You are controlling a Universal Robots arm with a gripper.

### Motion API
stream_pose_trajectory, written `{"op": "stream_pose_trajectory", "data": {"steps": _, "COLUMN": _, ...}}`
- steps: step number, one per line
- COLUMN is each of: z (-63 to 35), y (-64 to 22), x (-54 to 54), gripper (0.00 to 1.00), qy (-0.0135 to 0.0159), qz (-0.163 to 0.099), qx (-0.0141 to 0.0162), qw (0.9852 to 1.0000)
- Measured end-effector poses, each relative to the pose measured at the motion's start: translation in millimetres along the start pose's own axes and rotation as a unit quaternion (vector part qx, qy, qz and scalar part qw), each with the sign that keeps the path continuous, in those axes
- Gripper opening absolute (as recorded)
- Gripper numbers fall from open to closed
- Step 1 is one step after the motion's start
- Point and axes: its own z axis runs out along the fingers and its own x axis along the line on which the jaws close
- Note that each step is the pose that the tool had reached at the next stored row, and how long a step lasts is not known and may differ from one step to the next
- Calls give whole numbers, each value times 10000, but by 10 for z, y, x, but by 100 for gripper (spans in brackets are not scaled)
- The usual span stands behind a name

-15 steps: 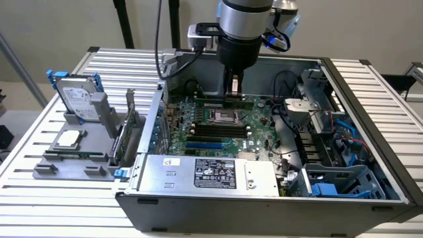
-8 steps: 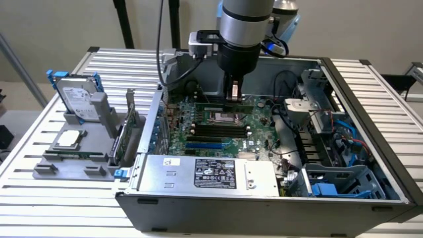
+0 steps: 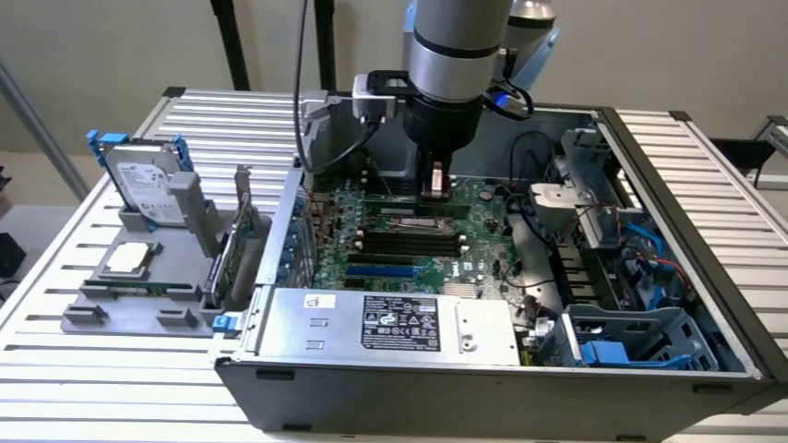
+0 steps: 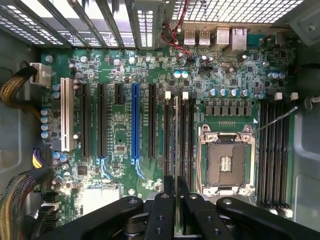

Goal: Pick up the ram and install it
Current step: 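Insert the ram into the slot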

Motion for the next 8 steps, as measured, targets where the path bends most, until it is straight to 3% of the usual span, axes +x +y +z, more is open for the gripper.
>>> {"op": "stream_pose_trajectory", "data": {"steps": 8, "z": 145, "y": -4, "x": -6, "gripper": 14, "qy": 86, "qz": -18, "qx": 1, "qw": 10000}}
